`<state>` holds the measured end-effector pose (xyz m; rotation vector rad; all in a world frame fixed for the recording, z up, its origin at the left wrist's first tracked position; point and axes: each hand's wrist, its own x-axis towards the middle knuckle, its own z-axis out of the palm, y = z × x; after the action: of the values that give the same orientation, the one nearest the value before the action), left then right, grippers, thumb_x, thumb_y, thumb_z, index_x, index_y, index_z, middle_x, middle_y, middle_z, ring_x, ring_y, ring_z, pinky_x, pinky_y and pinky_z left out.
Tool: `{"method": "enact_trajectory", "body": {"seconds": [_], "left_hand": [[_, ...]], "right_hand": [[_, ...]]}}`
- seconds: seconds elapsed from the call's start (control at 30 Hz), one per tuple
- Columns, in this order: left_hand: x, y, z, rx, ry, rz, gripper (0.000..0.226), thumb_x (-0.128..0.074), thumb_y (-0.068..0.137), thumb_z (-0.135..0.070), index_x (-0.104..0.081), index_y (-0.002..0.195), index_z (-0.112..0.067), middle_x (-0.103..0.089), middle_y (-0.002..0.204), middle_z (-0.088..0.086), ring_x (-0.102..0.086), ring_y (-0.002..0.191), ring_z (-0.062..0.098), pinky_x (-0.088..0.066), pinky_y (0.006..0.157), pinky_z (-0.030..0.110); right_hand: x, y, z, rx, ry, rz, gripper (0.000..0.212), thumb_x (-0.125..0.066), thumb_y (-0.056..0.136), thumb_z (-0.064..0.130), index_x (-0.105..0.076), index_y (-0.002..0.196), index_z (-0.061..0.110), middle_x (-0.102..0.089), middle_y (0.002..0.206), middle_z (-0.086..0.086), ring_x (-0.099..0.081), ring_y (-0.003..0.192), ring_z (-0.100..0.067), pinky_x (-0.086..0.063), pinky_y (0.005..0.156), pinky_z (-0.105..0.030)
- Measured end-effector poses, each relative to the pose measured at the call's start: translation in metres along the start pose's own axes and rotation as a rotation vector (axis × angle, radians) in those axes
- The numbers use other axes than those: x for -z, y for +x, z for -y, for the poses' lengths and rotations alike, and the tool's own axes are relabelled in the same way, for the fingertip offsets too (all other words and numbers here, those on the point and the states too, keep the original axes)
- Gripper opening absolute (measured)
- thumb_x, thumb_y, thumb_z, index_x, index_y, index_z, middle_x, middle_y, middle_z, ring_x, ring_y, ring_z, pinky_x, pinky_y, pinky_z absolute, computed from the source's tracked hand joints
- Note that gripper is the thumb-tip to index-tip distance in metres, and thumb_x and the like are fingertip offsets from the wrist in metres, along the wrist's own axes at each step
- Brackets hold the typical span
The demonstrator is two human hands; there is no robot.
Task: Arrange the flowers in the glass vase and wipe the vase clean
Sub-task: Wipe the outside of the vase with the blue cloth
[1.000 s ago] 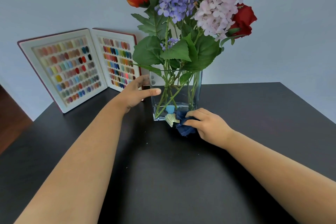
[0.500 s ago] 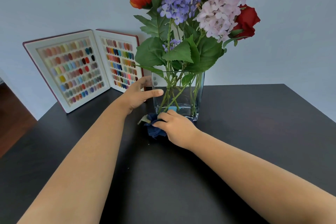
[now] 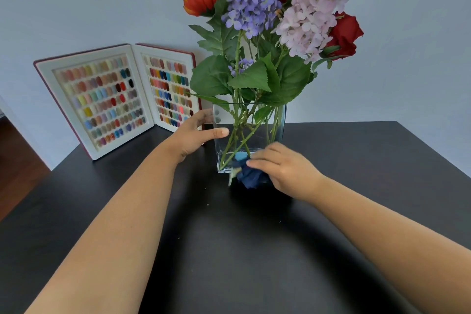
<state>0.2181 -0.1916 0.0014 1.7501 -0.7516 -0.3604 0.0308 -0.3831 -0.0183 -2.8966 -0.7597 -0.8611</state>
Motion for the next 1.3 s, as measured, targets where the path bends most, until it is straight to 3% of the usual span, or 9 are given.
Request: {"method": "enact_trajectory", "body": {"seconds": [0.1,0.17,0.3,0.43,0.6,0.83,0.93,1.13,1.3], "left_hand": [[0.0,0.0,0.0,-0.002,-0.022,0.015,0.047,-0.074,0.084,-0.014,-0.056,0.127,-0.019,-0.063,0.12,-0.001,-0.056,0.116,0.011,-0.043,0.096,0.023],[0.001,-0.002,-0.003,0.004,-0.08,0.025,0.041,-0.069,0.086,-0.002,-0.057,0.119,-0.022,-0.063,0.112,-0.001,-0.059,0.105,0.011,-0.048,0.089,0.018],[0.003,-0.001,-0.004,0.041,-0.038,0.054,0.058,-0.072,0.085,-0.004,-0.049,0.137,-0.013,-0.057,0.131,0.009,-0.056,0.12,0.024,-0.045,0.104,0.041],[0.001,-0.003,-0.007,0.032,-0.023,0.033,0.075,-0.083,0.072,-0.036,-0.049,0.138,-0.022,-0.057,0.136,-0.002,-0.047,0.129,0.01,-0.035,0.11,0.036],[0.0,-0.003,-0.007,0.022,-0.037,0.031,0.072,-0.081,0.072,-0.035,-0.051,0.136,-0.023,-0.058,0.134,-0.003,-0.046,0.129,0.008,-0.029,0.116,0.043],[-0.001,-0.003,-0.004,0.006,-0.064,0.036,0.079,-0.08,0.064,-0.044,-0.051,0.135,-0.024,-0.06,0.129,-0.003,-0.05,0.125,0.013,-0.033,0.115,0.046],[-0.001,-0.004,-0.005,0.002,-0.095,0.04,0.084,-0.081,0.06,-0.045,-0.052,0.135,-0.023,-0.059,0.133,-0.001,-0.047,0.13,0.013,-0.03,0.117,0.046],[-0.002,-0.005,-0.005,-0.001,-0.094,0.036,0.073,-0.084,0.07,-0.034,-0.052,0.134,-0.022,-0.06,0.131,-0.001,-0.049,0.129,0.014,-0.028,0.117,0.048],[-0.002,-0.005,-0.007,0.027,-0.105,0.053,0.068,-0.082,0.072,-0.033,-0.053,0.134,-0.025,-0.06,0.131,-0.005,-0.047,0.13,0.013,-0.027,0.116,0.051]], "right_hand": [[0.019,0.037,-0.01,0.077,-0.062,-0.233,0.038,-0.051,0.076,-0.018,-0.07,0.106,-0.004,-0.068,0.109,-0.019,-0.06,0.085,-0.037,-0.051,0.082,-0.04],[0.024,0.054,-0.011,0.099,-0.121,-0.284,0.036,-0.05,0.079,-0.017,-0.069,0.107,-0.004,-0.067,0.111,-0.02,-0.059,0.085,-0.037,-0.05,0.084,-0.041],[0.002,0.043,-0.006,0.104,-0.159,-0.191,0.043,-0.063,0.068,-0.019,-0.07,0.107,-0.002,-0.066,0.118,-0.018,-0.062,0.086,-0.037,-0.053,0.084,-0.043],[-0.024,0.014,0.003,0.078,-0.092,-0.079,0.042,-0.07,0.066,-0.011,-0.073,0.105,0.004,-0.069,0.115,-0.01,-0.064,0.085,-0.033,-0.054,0.083,-0.036],[-0.02,0.009,0.006,0.11,-0.062,0.103,0.04,-0.077,0.069,-0.005,-0.073,0.107,0.006,-0.071,0.112,-0.009,-0.064,0.086,-0.03,-0.057,0.073,-0.035],[0.043,0.049,-0.024,0.077,-0.168,-0.241,0.039,-0.063,0.069,-0.019,-0.072,0.102,-0.001,-0.07,0.11,-0.014,-0.061,0.078,-0.037,-0.054,0.073,-0.037],[0.045,0.043,-0.029,0.023,-0.185,-0.31,0.038,-0.064,0.07,-0.021,-0.072,0.102,-0.001,-0.07,0.11,-0.015,-0.061,0.078,-0.038,-0.055,0.072,-0.04],[-0.002,0.004,-0.009,0.053,-0.137,-0.127,0.041,-0.07,0.064,-0.016,-0.074,0.1,0.001,-0.07,0.11,-0.013,-0.064,0.081,-0.035,-0.055,0.08,-0.038],[-0.013,-0.016,-0.001,0.04,-0.086,0.045,0.041,-0.081,0.062,-0.007,-0.075,0.1,0.007,-0.072,0.107,-0.008,-0.066,0.083,-0.029,-0.058,0.074,-0.033]]}}
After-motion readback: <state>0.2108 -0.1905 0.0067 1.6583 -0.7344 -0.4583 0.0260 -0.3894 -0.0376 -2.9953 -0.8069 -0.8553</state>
